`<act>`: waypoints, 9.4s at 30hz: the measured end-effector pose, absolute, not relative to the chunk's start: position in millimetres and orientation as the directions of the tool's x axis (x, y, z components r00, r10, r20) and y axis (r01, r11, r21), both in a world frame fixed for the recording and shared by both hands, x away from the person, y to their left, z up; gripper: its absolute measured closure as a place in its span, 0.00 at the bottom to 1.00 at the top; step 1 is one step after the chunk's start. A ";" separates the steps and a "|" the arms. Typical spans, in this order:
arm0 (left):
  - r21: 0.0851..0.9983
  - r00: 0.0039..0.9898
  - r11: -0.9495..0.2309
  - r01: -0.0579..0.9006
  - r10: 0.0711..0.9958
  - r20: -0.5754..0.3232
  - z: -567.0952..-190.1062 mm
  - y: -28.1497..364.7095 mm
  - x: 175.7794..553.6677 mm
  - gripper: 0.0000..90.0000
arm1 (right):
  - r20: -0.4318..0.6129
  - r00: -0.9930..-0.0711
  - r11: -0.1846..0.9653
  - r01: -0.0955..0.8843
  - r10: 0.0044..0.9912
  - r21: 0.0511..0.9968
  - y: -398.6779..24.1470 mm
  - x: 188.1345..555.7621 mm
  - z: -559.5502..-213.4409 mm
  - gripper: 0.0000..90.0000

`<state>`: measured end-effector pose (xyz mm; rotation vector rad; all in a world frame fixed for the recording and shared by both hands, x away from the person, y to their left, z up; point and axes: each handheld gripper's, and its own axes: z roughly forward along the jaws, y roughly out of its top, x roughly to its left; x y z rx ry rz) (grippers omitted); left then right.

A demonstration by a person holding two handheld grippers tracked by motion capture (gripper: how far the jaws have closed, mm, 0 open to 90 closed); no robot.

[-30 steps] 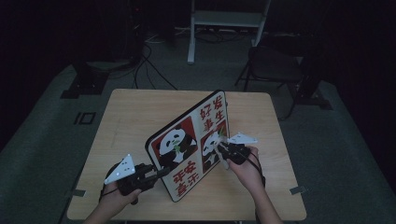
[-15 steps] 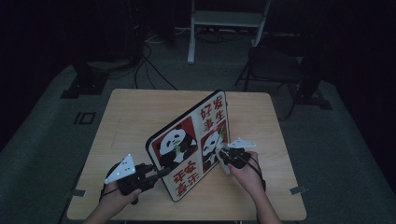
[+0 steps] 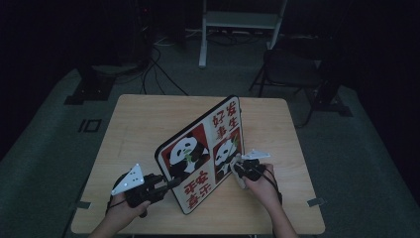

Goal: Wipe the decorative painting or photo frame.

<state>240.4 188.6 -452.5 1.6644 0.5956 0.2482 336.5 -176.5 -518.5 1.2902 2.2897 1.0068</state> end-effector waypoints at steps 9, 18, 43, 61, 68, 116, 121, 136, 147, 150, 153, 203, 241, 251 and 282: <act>0.967 0.840 -0.080 0.243 0.515 -0.169 -452.3 188.9 240.7 0.80 | 0.062 -0.536 0.350 0.630 0.842 0.694 -179.5 337.2 -522.0 0.87; 0.967 0.836 -0.085 0.240 0.525 -0.162 -452.1 189.4 241.1 0.80 | 0.077 -0.531 0.297 0.583 0.844 0.756 -186.0 332.6 -494.7 0.87; 0.967 0.830 -0.082 0.243 0.533 -0.163 -451.9 189.0 240.9 0.81 | 0.056 -0.602 0.179 0.323 0.796 0.929 -164.8 325.6 -375.1 0.87; 0.966 0.831 -0.086 0.244 0.532 -0.163 -451.4 188.9 240.9 0.81 | 0.031 -0.644 0.151 0.227 0.765 0.962 -137.6 330.8 -330.8 0.86; 0.967 0.832 -0.093 0.238 0.534 -0.154 -451.1 188.7 240.4 0.81 | -0.009 -0.642 0.182 0.204 0.767 0.962 -122.9 330.7 -323.7 0.86; 0.967 0.836 -0.091 0.238 0.526 -0.156 -451.5 186.5 240.5 0.79 | 0.000 -0.621 0.280 0.353 0.784 0.893 -137.6 332.4 -404.7 0.87; 0.967 0.837 -0.092 0.237 0.525 -0.155 -451.5 186.0 240.1 0.79 | 0.004 -0.618 0.289 0.372 0.786 0.882 -139.9 331.3 -414.6 0.86; 0.967 0.837 -0.091 0.237 0.524 -0.156 -451.5 185.5 240.0 0.79 | 0.013 -0.609 0.307 0.419 0.793 0.855 -146.6 329.3 -441.1 0.86; 0.967 0.840 -0.090 0.238 0.520 -0.158 -451.5 185.1 239.9 0.79 | 0.027 -0.604 0.329 0.470 0.796 0.819 -152.9 327.0 -466.6 0.87; 0.966 0.842 -0.090 0.242 0.515 -0.163 -451.6 184.8 239.8 0.78 | 0.030 -0.603 0.333 0.481 0.797 0.811 -154.2 327.1 -471.5 0.86; 0.966 0.843 -0.093 0.241 0.514 -0.161 -451.3 184.4 239.5 0.78 | 0.031 -0.599 0.338 0.493 0.800 0.801 -154.6 326.5 -476.8 0.87; 0.964 0.832 -0.086 0.253 0.528 -0.171 -451.4 185.7 240.5 0.80 | 0.078 -0.597 0.291 0.496 0.798 0.818 -172.8 312.0 -458.9 0.87; 0.966 0.830 -0.094 0.242 0.535 -0.156 -451.5 186.5 241.2 0.80 | -0.050 -0.685 0.228 0.171 0.727 0.959 -99.1 317.3 -331.2 0.87; 0.965 0.828 -0.103 0.243 0.539 -0.151 -450.7 186.5 240.9 0.80 | -0.067 -0.676 0.266 0.197 0.734 0.944 -99.9 317.8 -350.1 0.87; 0.965 0.833 -0.108 0.239 0.533 -0.147 -450.5 185.6 240.4 0.79 | -0.018 -0.677 0.340 0.346 0.736 0.875 -121.6 310.3 -424.0 0.87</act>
